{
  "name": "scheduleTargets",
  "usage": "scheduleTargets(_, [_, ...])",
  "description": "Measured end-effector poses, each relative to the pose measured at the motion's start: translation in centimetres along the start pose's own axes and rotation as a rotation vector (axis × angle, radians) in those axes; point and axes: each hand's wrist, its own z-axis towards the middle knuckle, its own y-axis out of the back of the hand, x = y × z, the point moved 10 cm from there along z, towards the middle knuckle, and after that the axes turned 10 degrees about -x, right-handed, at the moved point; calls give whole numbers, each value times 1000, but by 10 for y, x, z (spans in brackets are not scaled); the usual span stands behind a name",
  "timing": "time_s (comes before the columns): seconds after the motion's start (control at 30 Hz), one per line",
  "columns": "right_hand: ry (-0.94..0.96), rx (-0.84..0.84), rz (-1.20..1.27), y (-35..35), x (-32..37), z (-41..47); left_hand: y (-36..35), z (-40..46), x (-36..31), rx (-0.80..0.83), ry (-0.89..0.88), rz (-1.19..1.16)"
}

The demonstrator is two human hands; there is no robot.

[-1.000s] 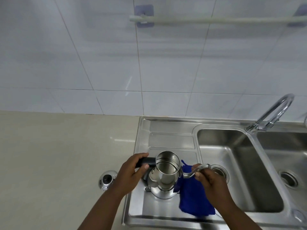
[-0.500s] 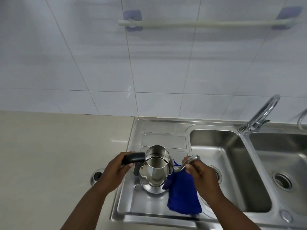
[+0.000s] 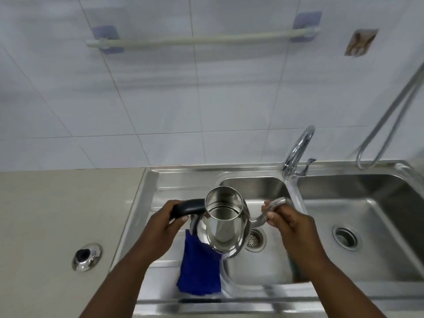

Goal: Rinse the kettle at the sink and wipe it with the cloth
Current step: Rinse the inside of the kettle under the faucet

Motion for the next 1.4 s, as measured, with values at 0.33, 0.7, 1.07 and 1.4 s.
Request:
scheduleTargets(0.33, [-52,-59,-141,95,-66,32,-120,13,-33,93,17,32])
scheduleTargets(0.7, [-241,43,-112,117,-130,102,-176,44,-29,86,90,47])
scheduleTargets(1.07, [-37,225,-664,93,-132,239,-193,75,-28,84,94,49])
scheduleTargets(1.4, [202,89,-562,95,-145,197,-198,95,-17,75,102,65])
